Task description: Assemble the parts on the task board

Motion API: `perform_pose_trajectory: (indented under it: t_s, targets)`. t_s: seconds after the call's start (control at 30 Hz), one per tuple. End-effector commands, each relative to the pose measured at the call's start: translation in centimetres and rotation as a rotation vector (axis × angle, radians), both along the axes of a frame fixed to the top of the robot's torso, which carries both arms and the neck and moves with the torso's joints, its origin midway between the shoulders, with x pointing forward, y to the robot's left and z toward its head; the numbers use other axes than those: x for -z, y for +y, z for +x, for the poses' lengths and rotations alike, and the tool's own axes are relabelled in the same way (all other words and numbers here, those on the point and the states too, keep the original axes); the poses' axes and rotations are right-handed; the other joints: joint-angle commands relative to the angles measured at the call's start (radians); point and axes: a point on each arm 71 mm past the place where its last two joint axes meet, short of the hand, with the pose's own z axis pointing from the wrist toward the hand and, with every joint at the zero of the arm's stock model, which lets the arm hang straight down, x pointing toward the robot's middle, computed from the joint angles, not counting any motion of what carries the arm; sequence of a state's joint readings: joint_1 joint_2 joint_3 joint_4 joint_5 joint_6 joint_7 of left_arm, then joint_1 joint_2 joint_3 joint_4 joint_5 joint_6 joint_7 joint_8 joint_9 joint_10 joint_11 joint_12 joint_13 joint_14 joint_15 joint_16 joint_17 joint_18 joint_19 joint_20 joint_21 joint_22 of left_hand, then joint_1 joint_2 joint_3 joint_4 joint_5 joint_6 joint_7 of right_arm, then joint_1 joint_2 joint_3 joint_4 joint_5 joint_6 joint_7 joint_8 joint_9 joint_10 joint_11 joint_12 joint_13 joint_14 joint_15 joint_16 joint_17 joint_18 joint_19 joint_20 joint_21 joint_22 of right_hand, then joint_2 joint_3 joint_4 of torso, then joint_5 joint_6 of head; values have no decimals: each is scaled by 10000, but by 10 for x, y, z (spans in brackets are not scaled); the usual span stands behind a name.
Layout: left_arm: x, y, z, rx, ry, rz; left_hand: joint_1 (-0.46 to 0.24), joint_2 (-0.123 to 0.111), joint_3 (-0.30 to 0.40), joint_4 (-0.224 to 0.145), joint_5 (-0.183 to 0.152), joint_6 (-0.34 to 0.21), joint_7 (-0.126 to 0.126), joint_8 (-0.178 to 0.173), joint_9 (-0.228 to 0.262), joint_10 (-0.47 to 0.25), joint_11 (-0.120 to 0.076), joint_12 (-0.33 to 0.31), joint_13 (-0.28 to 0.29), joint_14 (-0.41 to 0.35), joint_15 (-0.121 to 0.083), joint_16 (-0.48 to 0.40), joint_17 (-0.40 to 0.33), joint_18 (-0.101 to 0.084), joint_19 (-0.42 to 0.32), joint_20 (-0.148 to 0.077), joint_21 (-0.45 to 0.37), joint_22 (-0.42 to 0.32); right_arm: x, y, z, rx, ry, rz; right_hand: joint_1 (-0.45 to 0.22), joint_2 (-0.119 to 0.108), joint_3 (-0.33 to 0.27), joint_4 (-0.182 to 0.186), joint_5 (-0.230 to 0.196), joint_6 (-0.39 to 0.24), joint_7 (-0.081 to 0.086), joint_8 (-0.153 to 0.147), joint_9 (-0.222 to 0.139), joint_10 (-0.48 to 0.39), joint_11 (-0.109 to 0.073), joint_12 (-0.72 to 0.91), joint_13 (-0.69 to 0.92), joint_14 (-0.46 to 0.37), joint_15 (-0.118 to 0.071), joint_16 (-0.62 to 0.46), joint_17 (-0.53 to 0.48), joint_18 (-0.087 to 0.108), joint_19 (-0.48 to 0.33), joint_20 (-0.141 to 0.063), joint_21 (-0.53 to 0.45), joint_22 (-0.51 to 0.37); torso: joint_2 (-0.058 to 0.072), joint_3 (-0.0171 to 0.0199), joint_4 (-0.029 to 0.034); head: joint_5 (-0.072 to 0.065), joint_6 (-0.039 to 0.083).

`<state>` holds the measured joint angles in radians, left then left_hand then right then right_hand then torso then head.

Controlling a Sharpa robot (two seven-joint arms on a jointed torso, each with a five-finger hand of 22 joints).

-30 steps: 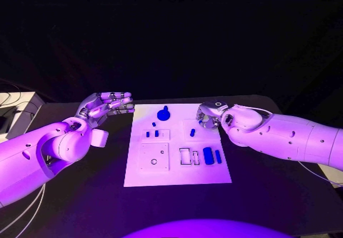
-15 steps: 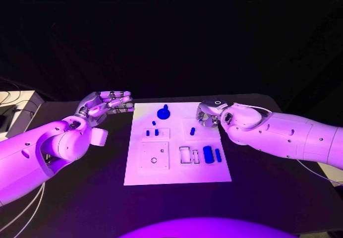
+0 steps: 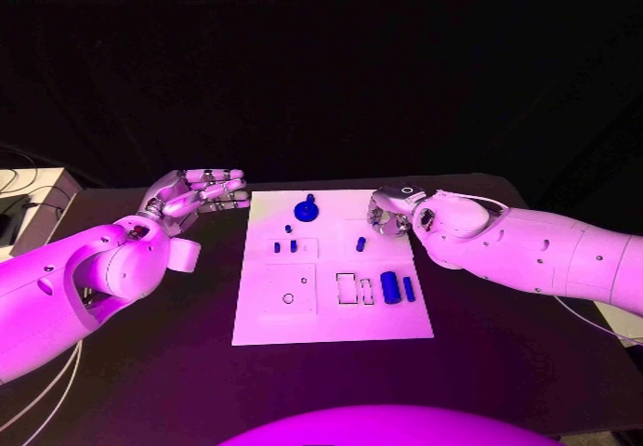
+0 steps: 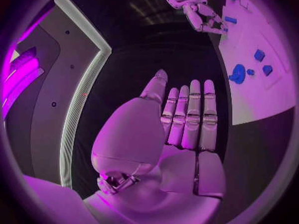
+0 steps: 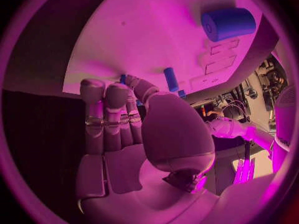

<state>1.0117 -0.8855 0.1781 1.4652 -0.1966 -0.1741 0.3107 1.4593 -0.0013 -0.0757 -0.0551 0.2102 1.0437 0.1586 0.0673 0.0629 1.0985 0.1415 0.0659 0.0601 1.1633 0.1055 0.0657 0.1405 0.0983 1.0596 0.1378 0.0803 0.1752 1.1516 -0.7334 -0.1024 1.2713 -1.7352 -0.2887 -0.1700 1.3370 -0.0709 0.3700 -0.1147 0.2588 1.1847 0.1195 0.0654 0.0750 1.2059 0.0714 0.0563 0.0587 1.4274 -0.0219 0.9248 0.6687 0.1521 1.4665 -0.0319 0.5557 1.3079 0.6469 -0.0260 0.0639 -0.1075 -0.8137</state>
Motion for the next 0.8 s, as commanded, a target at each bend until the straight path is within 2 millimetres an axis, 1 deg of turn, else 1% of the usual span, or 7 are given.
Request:
perform_pose_trajectory:
  t_s: [0.03, 0.23, 0.33, 0.57, 0.63, 0.7, 0.8]
  targets:
    - [-1, -1, -1, 60, -44, 13, -54, -12, -46, -18, -8, -76, 36, -45, -8, -81, 5, -41, -5, 22, 47, 3, 14, -103, 34, -6, 50, -16, 10, -2, -3, -41, 505, -513, -42, -51, 24, -70, -15, -36, 38, -24, -15, -88, 41, 24, 8, -3, -34, 55, 17, 7, 322, -65, -26, 648, -2, 5, -3, 5, -9]
    - [-1, -1, -1, 52, -35, 24, -56, -13, -51, -14, -3, -108, 44, -45, -9, -93, 10, -38, -4, 9, 53, 5, 16, -103, 25, -1, 50, -40, 12, -2, -4, -29, 518, -579, -79, -194, 57, -87, -24, -137, 83, -27, -30, -225, 92, 25, 8, -15, -1, 51, 16, 33, 332, -37, -123, 651, -2, 6, -6, 7, -35]
    - [-1, -1, -1, 48, -37, 26, -56, -13, -51, -14, -3, -108, 44, -45, -9, -93, 10, -38, -4, 9, 53, 5, 16, -103, 25, -1, 50, -40, 12, -2, -4, -28, 515, -581, -77, -222, 80, -82, -26, -160, 91, -25, -31, -235, 96, 26, 8, -16, 3, 50, 17, 38, 348, -29, -113, 660, 3, 5, -4, -2, -35]
    - [-1, -1, -1, 46, -35, 27, -55, -18, -55, -14, -7, -138, 49, -47, -9, -104, 14, -39, -4, 6, 55, 6, 19, -101, 28, 2, 58, -62, 14, -1, -4, -34, 518, -574, -36, -210, 130, -97, -19, -143, 91, -19, -24, -204, 89, 26, 9, -13, -1, 57, 20, 44, 361, -27, -110, 669, -3, -4, -2, -25, -40]
    - [-1, -1, -1, 41, -30, 32, -48, -21, -55, -17, -7, -156, 57, -47, -10, -103, 15, -37, -4, 8, 52, 7, 22, -101, 28, 4, 61, -73, 14, -1, -4, -24, 518, -593, 19, -187, 178, -137, -2, -145, 103, -24, -25, -197, 91, 25, 8, -17, -3, 56, 20, 41, 368, -30, -77, 682, -3, 0, -3, -32, -38]
    - [-1, -1, -1, 38, -28, 34, -50, -21, -57, -16, -9, -172, 64, -42, -7, -109, 19, -38, -4, 10, 55, 8, 23, -101, 28, 4, 63, -80, 14, -1, -5, -21, 523, -605, 43, -199, 213, -182, 13, -154, 112, -22, -26, -201, 95, 25, 9, -19, -1, 56, 21, 47, 362, -29, -114, 679, 0, -7, -2, -39, -38]
    - [-1, -1, -1, 34, -31, 33, -50, -21, -57, -16, -9, -172, 64, -42, -7, -109, 19, -38, -4, 10, 55, 8, 23, -101, 28, 4, 63, -80, 14, -1, -5, -30, 433, -572, 113, -160, 276, -249, 17, -116, 107, -16, -18, -133, 79, 27, 10, -20, -12, 56, 22, 45, 369, -34, -70, 694, -3, -5, 0, -41, -34]
